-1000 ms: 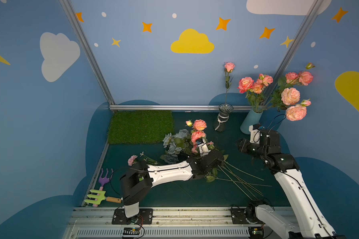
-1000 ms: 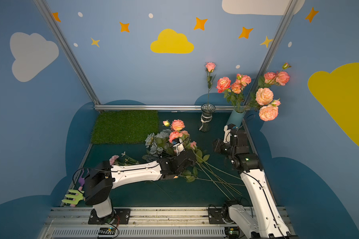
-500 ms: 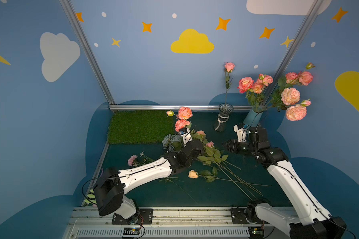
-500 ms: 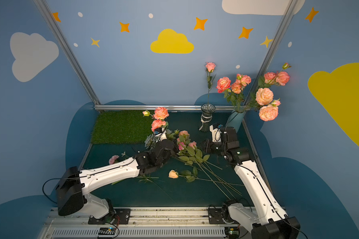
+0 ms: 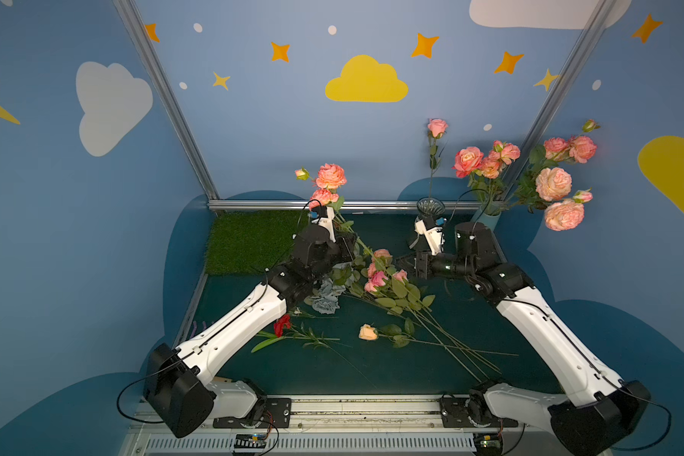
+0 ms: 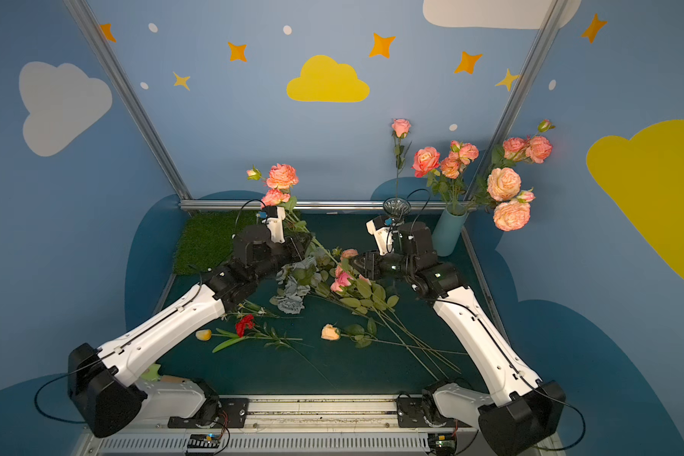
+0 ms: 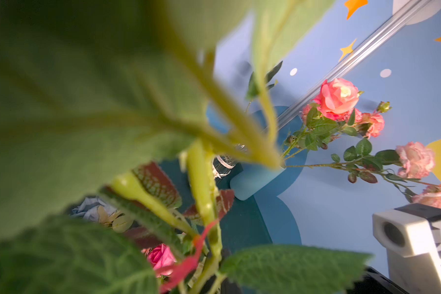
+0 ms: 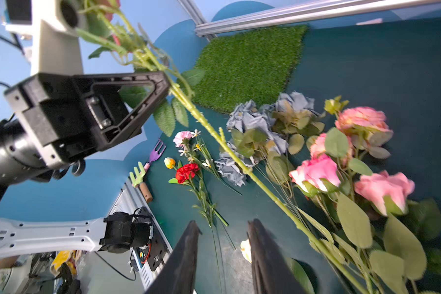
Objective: Place the pink flowers into the vase
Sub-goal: Pick up the flower at the center of the board.
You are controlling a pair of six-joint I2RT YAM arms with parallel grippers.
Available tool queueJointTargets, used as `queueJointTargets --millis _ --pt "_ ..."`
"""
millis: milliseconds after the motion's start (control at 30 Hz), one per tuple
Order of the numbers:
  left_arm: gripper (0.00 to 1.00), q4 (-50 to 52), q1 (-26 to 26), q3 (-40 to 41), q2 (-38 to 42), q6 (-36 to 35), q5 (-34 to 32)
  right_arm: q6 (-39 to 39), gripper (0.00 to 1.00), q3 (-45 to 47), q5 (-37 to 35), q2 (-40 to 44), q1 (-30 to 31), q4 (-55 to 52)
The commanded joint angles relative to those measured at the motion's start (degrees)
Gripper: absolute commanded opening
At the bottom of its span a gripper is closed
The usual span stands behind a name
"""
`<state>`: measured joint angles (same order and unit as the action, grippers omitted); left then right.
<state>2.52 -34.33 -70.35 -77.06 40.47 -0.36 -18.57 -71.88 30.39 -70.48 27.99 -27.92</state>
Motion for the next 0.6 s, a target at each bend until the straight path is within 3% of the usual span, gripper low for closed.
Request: queueJointTargets --millis 0,167,467,567 --pt "0.02 3.18 2.46 -5.42 -0.53 -4.27 15.96 3.27 0.36 -4.60 0.77 -2.80 3.19 1.29" --pt "0.02 8.09 4.35 -9.72 -1.47 -6.54 22.57 5.52 0.35 -9.07 -0.53 -7.34 4.70 -0.60" --pt "0.02 12.29 4.97 -12.20 -2.39 -9.42 26.01 7.22 0.34 -11.34 -1.64 -9.85 5.26 -2.31" --pt "0.02 12.73 4.97 -12.44 -2.75 -9.97 26.35 7.54 0.25 -11.46 -1.34 -10.26 5.50 -2.31"
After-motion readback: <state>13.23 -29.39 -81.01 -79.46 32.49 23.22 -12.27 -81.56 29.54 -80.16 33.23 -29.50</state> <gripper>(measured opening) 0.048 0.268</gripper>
